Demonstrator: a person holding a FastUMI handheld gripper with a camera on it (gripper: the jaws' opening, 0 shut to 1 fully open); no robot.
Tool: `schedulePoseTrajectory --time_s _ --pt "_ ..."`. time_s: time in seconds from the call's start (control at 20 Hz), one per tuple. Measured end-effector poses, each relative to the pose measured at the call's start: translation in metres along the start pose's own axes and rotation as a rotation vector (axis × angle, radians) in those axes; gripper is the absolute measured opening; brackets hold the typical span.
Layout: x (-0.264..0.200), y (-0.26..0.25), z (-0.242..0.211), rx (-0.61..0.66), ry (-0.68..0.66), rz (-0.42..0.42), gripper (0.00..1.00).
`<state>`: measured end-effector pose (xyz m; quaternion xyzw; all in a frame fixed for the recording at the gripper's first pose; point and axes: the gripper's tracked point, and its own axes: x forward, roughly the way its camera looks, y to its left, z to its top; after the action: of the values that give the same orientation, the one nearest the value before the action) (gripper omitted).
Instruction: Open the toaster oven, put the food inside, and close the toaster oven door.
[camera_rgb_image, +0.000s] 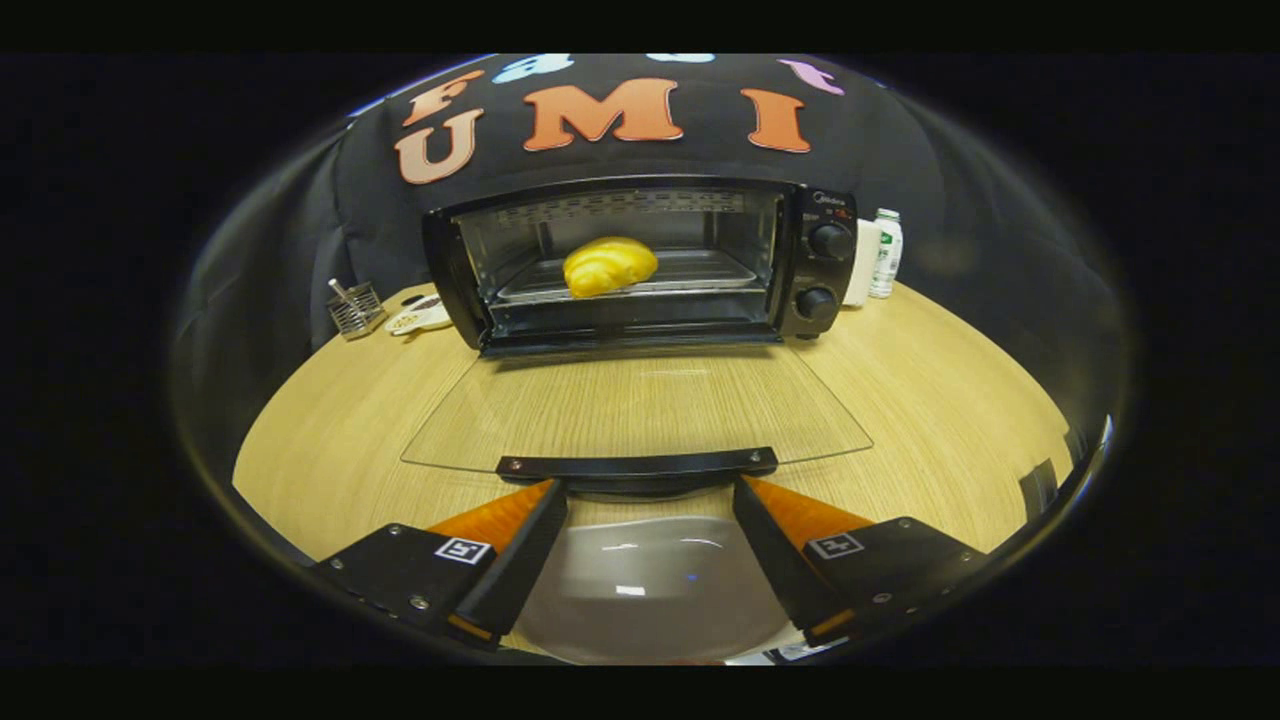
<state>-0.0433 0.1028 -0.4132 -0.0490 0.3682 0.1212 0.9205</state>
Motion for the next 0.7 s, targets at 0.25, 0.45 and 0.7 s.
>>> schedulePoseTrajectory --time_s 0.25,0.45,0.7 --pt "-0.009 0.0 0.012 -0.018 -0.02 0.001 0.99" --pt "-0.017 0.001 0.028 -0.013 -0.045 0.004 0.99" --pt "-0.03 0.0 0.069 0.014 -0.104 0.013 0.99"
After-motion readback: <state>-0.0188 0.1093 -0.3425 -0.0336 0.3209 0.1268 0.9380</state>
